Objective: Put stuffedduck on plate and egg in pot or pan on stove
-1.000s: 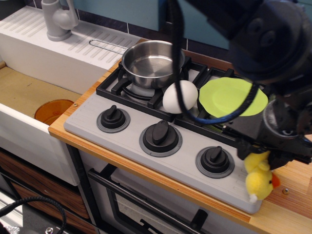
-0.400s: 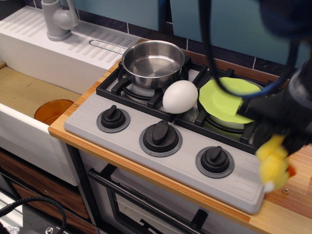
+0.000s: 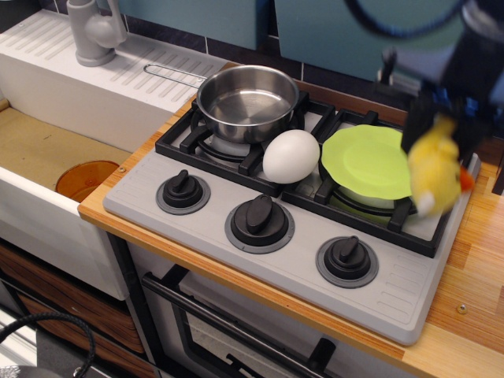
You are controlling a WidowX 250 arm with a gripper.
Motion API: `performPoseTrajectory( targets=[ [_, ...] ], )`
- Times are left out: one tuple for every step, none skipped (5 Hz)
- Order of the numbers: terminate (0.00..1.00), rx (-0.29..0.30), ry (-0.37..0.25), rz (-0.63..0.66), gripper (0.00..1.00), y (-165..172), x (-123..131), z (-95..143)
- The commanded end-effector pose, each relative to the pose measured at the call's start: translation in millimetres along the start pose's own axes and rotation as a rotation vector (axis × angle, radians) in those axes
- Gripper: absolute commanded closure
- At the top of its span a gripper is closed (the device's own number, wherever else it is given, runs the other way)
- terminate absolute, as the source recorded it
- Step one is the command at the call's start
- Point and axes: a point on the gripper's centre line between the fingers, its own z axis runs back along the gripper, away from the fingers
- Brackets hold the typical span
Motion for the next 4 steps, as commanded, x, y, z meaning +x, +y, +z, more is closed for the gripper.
performPoseTrajectory(
  targets=[
    [0.00,-0.081,-0.080,-0.046,1.00,23.8,60.9,-5.6],
    [0.00,-0.092,-0.097,-0.053,1.00,22.7,81.4,-16.9],
    [0.00,-0.106,-0.105,-0.055,1.00,19.8,91.6,-24.4],
    [0.00,-0.107,-0.111,-0.056,1.00,16.9,96.2,-28.9]
  ],
)
